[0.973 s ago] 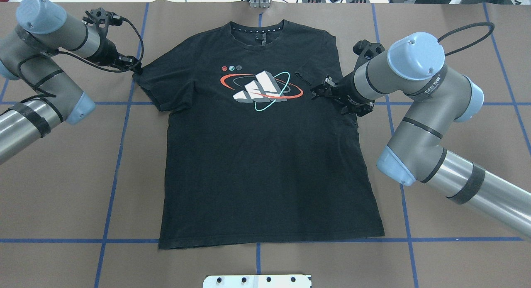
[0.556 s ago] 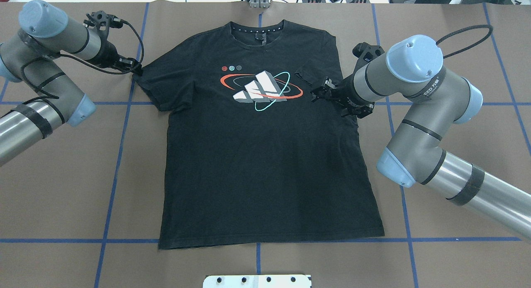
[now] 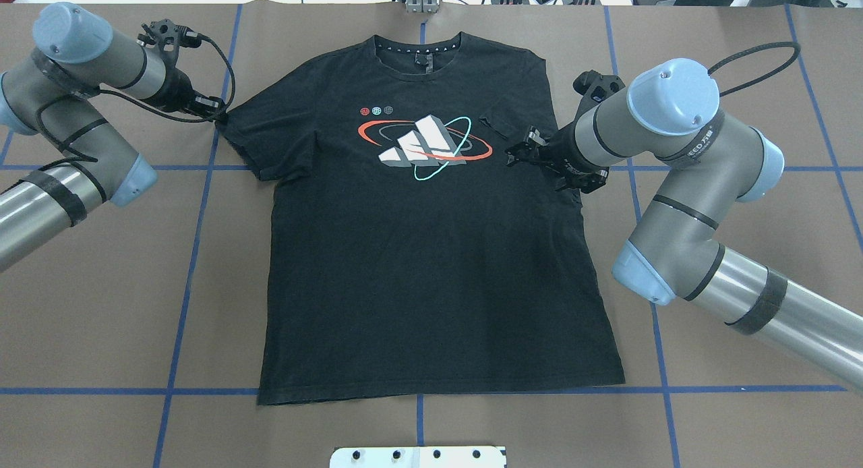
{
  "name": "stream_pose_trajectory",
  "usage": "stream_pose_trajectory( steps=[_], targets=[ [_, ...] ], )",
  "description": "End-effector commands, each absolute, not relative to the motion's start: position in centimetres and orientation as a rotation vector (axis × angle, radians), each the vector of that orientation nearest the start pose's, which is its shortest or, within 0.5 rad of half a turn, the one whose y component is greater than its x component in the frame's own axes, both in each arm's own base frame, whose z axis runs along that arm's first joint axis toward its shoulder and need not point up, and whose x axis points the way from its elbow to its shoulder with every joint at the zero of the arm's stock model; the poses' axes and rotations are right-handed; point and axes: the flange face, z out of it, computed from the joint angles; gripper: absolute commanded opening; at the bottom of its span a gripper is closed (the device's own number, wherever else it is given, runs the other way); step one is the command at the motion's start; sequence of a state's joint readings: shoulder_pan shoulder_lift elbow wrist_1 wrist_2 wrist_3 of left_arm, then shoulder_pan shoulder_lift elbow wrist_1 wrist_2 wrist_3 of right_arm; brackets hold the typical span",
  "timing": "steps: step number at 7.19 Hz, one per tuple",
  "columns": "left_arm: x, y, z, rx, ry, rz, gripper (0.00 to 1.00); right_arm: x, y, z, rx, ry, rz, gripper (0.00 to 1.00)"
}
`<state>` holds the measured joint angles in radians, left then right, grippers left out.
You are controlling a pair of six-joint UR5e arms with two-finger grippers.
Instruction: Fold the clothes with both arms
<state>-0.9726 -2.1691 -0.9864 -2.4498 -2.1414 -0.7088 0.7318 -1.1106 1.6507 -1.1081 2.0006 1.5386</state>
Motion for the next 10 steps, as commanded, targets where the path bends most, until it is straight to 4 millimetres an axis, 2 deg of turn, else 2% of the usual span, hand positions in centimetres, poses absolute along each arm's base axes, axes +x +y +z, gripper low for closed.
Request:
stream_pose_trajectory(
  steps=[1,2,3,5,6,7,8,9,10],
  targets=[
    [36.3,-67.1,48.5,0.361,0.947,0.153,0.27,-42.6,-50.6,30.6,0.002,-1.068,0.417,1.0],
    [36.3,-67.1,48.5,0.361,0.947,0.153,0.1,-42.6,-50.6,30.7,0.002,-1.068,0.417,1.0],
    [36.3,-67.1,48.4,0.362,0.948,0.153,0.0,-42.6,-50.6,30.8,0.001,-1.067,0.417,1.0],
    [36.0,-67.3,47.4,0.374,0.96,0.149,0.0,-42.6,-50.6,30.6,-0.001,-1.069,0.414,1.0],
    [35.3,-67.3,45.8,0.389,0.976,0.152,0.0,-42.5,-50.6,30.6,-0.001,-1.071,0.416,1.0],
    [34.9,-66.7,43.5,0.399,1.013,0.123,0.0,-41.3,-50.4,31.5,-0.007,-1.065,0.422,1.0],
    [34.8,-65.7,40.8,0.344,1.068,0.086,0.0,-38.5,-49.8,33.6,-0.013,-1.054,0.43,1.0],
    [35.2,-65.3,37.9,0.311,1.094,0.035,0.0,-36.1,-50.3,35.1,-0.028,-1.05,0.432,1.0],
    [36.1,-66.0,33.9,0.293,1.13,-0.019,0.0,-32.3,-50.5,37.5,-0.038,-1.035,0.436,1.0]
  ],
)
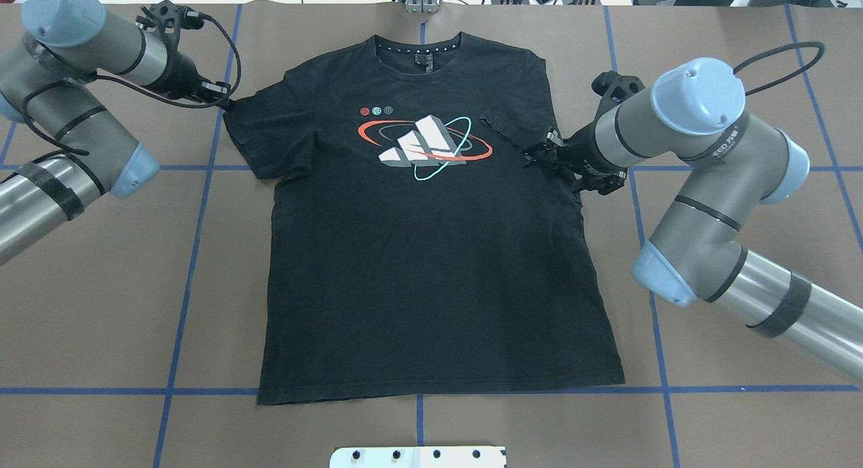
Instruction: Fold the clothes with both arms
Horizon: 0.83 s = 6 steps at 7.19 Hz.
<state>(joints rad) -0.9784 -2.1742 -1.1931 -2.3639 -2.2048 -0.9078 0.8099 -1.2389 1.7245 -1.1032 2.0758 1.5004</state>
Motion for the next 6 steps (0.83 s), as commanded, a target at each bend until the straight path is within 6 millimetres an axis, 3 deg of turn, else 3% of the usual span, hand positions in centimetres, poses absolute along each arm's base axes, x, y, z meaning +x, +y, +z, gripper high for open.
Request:
stream_pose_trajectory(
  steps=[1,3,6],
  targets=[
    [40.1,-65.6,30.9,0.237,1.163,-0.053,0.0,-29.1,-50.1,40.1,-0.034,-1.024,0.366,1.0],
    [47.0,-66.4,27.5,0.227,1.146,-0.104,0.0,-27.2,-50.2,42.2,-0.028,-1.002,0.361,1.0],
    [47.9,-67.1,28.1,0.249,1.115,-0.142,0.0,-26.8,-50.3,43.1,-0.025,-0.985,0.349,1.0]
  ],
)
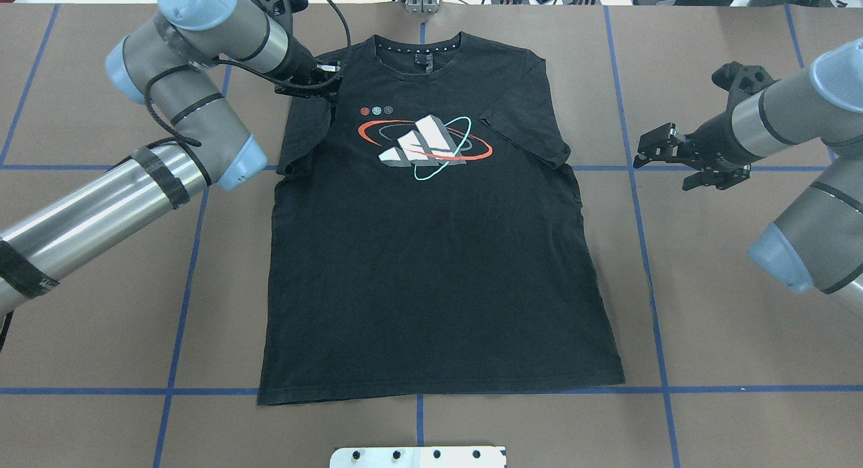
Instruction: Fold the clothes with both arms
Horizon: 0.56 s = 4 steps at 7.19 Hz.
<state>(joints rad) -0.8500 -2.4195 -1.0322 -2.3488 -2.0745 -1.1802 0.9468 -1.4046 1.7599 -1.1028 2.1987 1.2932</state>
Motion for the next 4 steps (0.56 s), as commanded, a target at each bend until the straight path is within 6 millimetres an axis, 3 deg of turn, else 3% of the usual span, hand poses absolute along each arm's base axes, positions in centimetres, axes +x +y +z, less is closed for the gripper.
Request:
stream_pose_trajectory(
  steps=[1,4],
  targets=[
    [47.92,-67.69,28.82,0.288,1.112,-0.159,0.0,-26.73,-50.35,43.32,-0.021,-0.98,0.338,1.0],
    [48.46,-68.41,28.74,0.304,1.104,-0.171,0.0,-26.73,-50.35,43.32,-0.021,-0.98,0.338,1.0]
  ],
)
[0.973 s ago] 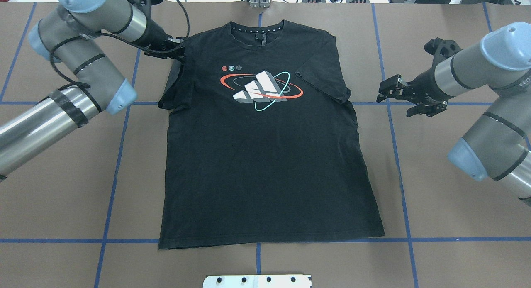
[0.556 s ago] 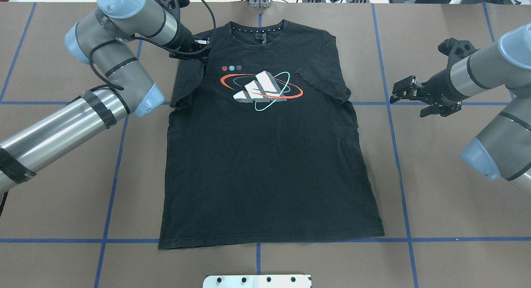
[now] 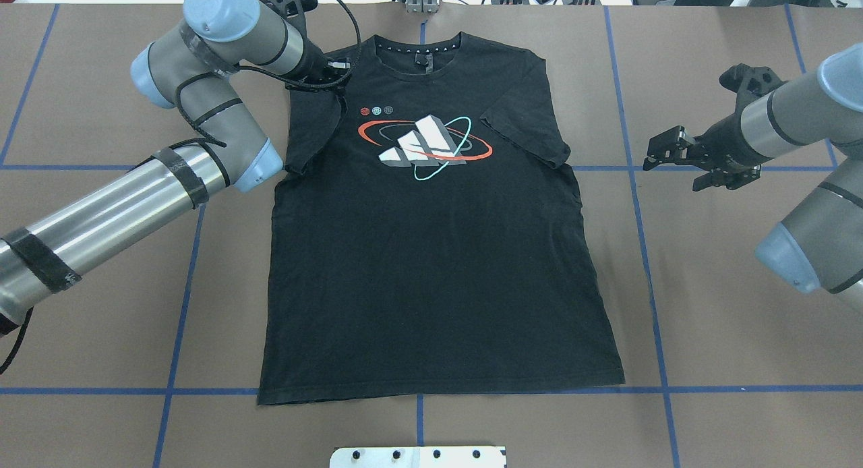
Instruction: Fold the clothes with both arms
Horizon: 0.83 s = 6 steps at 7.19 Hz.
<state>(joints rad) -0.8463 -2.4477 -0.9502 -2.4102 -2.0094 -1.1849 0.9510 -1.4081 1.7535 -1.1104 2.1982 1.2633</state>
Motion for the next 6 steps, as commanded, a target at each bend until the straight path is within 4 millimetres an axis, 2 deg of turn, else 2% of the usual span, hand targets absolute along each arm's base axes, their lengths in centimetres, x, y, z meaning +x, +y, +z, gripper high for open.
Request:
stream_pose_trajectory(
  steps=[1,2,3,4,5,6],
  targets=[
    [48.5,-68.4,28.5,0.306,1.107,-0.17,0.02,-26.8,-50.4,43.2,-0.02,-0.981,0.338,1.0],
    [48.5,-68.4,28.6,0.307,1.105,-0.17,0.66,-26.7,-50.4,43.1,-0.018,-0.983,0.337,1.0],
    [48.4,-68.4,28.3,0.311,1.109,-0.168,0.83,-26.8,-50.3,43.1,-0.016,-0.984,0.335,1.0],
    [48.3,-68.3,27.7,0.315,1.118,-0.167,0.84,-26.7,-50.3,43.0,-0.011,-0.981,0.349,1.0],
    [47.6,-67.4,25.8,0.338,1.155,-0.148,0.84,-26.7,-50.3,43.1,0.003,-0.972,0.364,1.0],
    [46.3,-65.6,25.7,0.345,1.178,-0.141,0.84,-26.4,-50.0,42.4,-0.013,-0.983,0.409,1.0]
  ],
)
